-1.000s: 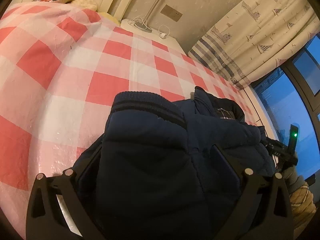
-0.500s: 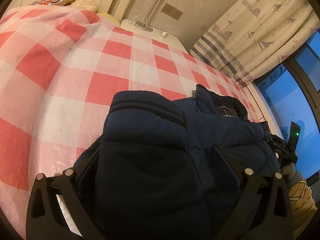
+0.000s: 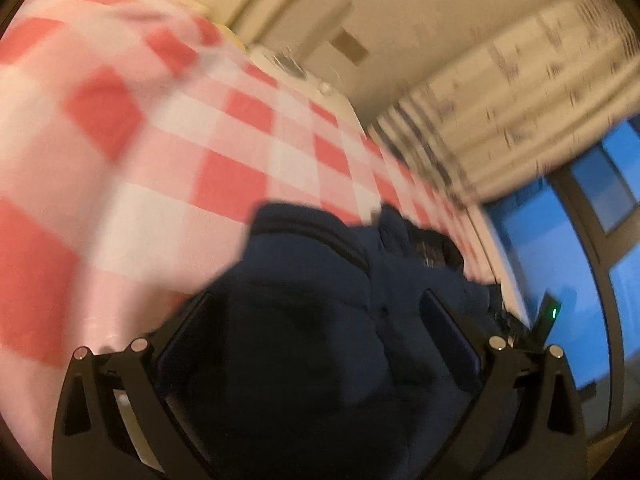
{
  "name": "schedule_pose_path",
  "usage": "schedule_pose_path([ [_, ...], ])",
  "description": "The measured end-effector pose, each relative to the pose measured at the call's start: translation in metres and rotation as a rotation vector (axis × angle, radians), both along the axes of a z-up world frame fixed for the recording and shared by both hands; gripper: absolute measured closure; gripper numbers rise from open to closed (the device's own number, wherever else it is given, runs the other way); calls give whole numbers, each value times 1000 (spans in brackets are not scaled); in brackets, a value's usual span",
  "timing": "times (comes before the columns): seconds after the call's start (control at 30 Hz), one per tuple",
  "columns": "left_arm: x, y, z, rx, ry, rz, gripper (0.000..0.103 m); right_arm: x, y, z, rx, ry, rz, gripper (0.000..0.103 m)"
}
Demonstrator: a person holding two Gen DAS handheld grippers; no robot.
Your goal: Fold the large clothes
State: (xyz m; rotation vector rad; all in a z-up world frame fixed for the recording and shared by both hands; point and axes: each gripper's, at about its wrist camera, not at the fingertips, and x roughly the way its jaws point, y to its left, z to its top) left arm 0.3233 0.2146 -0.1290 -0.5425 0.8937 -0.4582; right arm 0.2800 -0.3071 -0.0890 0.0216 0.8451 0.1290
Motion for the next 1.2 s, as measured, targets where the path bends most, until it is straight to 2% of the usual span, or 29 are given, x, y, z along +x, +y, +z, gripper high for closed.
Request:
schedule_pose_path([
  [0.1,-6,1,8,82,-32,15,4,-1,-2,0,13,-8,3,52],
  [0.2,-9,-7,20,128,-71,3,4,-2,-7,0,54,-15,5,52],
  [0.27,-2,-19,26,201,-92,-21,4,-3,-12,0,93,-20,7,52],
  [0.3,5,-25,24,222,-75,-41,4,-3,-13,-1,108,-23,7,52],
  [0.37,25,-32,8,254,38,-72,6,-4,-17,0,143,-28,10,52],
  [0.4,32,-34,0,251,81,-85,16,-5,-18,0,154,-31,11,52],
  [0.43,30,-36,5,254,38,-87,44,-6,-19,1,166,-38,12,52],
  [0.47,28,-39,9,294,18,-73,52,-8,-20,2,175,-53,15,53],
  [0.5,23,-41,14,330,-8,-51,68,-11,-19,5,172,-72,16,55],
  [0.53,14,-46,24,365,-60,-40,84,-15,-18,9,154,-98,15,64],
  [0.6,-8,-55,47,415,-134,13,87,-27,-11,22,119,-172,38,74],
  [0.67,-31,-66,74,456,-210,60,88,-46,-4,41,97,-256,67,80],
  [0.77,-57,-75,116,472,-288,96,88,-67,-7,68,118,-332,74,81],
  [0.87,-40,-76,141,473,-265,100,88,-67,-17,93,132,-369,65,81],
  [0.93,-18,-78,142,468,-221,112,87,-50,-26,103,148,-360,49,81],
  [1.0,9,-83,125,508,-164,118,86,-21,-26,97,158,-302,35,81],
  [1.07,35,-87,87,521,-58,125,85,12,-17,67,105,-181,23,81],
  [1.1,46,-91,56,567,8,132,79,27,-14,42,94,-94,19,81],
  [1.13,50,-93,31,599,44,136,62,37,-12,17,98,-9,19,79],
  [1.17,51,-92,10,603,76,152,59,44,-14,-5,137,52,13,78],
  [1.2,48,-89,13,593,57,178,56,42,-20,-7,174,44,4,78],
])
